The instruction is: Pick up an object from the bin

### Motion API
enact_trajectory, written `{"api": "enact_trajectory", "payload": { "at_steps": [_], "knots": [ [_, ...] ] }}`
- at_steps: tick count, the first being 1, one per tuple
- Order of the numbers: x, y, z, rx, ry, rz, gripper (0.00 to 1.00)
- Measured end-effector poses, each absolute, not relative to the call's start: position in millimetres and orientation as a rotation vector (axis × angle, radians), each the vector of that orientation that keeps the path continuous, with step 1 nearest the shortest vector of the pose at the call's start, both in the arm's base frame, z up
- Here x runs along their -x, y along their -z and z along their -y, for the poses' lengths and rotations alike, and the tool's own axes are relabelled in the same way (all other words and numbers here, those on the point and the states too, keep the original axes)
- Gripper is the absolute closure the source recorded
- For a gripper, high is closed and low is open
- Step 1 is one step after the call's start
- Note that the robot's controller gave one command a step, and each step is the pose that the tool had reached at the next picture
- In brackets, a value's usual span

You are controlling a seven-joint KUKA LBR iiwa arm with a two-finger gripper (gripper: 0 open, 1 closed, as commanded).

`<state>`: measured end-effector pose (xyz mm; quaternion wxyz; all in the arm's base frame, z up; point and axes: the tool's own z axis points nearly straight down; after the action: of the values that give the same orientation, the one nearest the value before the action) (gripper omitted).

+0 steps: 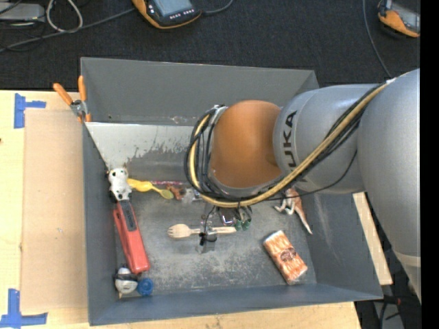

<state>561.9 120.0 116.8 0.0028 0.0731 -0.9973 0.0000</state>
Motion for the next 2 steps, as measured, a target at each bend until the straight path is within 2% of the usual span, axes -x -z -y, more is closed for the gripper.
{"api": "enact_trajectory", "payload": {
  "at_steps": [1, 2],
  "knots": [
    [-568.2, -67.8, -129.2, -0.026, 0.007, 3.152, 0.00],
    [-576.2, -71.4, -127.9, 0.020, 0.008, 3.147, 1.00]
  ]
}}
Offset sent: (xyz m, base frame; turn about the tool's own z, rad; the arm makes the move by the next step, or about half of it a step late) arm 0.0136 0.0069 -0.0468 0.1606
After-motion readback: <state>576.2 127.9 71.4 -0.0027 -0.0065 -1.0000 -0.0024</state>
